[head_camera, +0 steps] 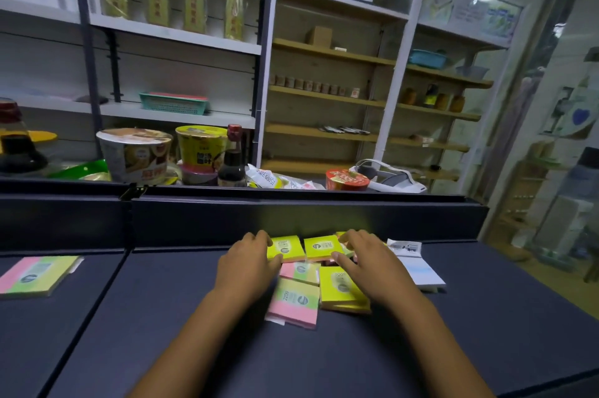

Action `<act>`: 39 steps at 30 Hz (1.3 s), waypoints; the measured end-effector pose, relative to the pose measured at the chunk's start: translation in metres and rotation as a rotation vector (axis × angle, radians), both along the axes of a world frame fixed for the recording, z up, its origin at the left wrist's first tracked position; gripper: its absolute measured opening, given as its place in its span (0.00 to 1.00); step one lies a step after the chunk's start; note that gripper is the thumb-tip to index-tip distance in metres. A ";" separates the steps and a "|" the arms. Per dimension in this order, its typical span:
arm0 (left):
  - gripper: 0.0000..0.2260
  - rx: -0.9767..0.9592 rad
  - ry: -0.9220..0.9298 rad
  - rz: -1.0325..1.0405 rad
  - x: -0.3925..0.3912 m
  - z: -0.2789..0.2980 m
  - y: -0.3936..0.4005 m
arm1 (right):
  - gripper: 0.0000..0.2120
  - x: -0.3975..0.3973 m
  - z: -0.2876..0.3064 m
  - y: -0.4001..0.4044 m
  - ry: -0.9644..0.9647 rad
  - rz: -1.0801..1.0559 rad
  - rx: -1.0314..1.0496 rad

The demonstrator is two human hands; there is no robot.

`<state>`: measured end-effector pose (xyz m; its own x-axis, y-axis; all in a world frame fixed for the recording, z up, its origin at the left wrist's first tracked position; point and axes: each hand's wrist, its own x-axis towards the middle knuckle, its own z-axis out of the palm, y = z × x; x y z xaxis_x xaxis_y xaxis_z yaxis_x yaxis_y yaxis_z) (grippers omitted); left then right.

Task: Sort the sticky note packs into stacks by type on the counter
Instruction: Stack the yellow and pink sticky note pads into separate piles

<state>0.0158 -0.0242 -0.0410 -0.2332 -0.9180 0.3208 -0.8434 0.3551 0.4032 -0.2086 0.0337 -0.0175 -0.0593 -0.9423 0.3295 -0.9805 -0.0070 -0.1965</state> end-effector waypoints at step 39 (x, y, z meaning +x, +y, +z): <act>0.08 0.184 1.141 -0.135 -0.023 -0.001 -0.017 | 0.17 -0.052 -0.016 -0.082 -0.215 0.218 0.013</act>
